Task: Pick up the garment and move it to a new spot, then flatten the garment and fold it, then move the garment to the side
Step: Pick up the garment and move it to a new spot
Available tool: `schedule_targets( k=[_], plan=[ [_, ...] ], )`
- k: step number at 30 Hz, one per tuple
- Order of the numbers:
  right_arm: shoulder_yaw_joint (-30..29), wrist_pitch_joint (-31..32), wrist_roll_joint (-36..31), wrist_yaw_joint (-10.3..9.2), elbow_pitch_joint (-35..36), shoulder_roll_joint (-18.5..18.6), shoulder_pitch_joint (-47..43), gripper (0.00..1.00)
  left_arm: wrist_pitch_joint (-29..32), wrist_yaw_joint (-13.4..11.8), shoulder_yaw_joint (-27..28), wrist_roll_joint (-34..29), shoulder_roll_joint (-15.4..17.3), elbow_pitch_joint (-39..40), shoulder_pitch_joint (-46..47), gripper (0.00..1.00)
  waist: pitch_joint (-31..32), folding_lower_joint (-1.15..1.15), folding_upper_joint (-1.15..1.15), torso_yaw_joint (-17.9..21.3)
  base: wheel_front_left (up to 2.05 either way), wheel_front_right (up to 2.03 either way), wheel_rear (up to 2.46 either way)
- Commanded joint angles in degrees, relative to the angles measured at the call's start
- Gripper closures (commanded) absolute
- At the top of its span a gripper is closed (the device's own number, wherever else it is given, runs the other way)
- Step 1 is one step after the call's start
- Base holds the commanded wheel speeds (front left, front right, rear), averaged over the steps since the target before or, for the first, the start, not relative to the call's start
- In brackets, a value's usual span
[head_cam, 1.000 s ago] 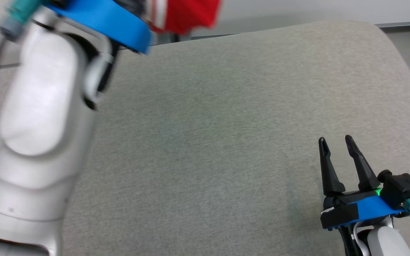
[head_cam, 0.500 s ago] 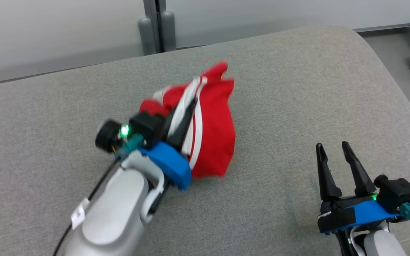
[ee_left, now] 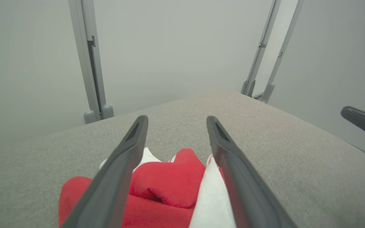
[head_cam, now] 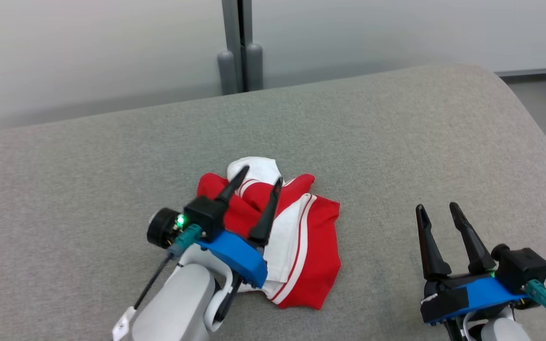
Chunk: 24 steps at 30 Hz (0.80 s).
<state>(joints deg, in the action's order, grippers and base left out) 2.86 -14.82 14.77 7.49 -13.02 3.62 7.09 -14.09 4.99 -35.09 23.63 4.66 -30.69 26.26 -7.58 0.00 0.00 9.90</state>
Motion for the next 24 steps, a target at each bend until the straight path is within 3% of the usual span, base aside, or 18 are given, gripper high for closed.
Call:
schedule_targets(
  k=[1,11,24],
  plan=[
    [-0.03,-0.3,0.05,0.01,-0.11,0.13,-0.84,0.0,-0.39,-0.36,0.71,0.02,0.03,0.55,0.49,0.0,0.29,0.0,0.0,-0.21,0.0,0.0,0.0],
    [-0.48,0.36,0.14,0.01,0.37,0.45,-3.39,0.0,-1.14,-5.75,14.11,-1.16,6.0,13.66,-6.02,0.0,4.99,0.0,0.0,-5.25,0.0,0.0,0.0],
    [-1.69,1.52,-0.23,0.01,2.02,0.54,-6.51,0.0,-1.16,-9.55,28.07,-3.18,12.06,24.83,-20.91,0.0,7.78,0.0,0.0,-11.14,0.0,0.0,0.0]
  ],
)
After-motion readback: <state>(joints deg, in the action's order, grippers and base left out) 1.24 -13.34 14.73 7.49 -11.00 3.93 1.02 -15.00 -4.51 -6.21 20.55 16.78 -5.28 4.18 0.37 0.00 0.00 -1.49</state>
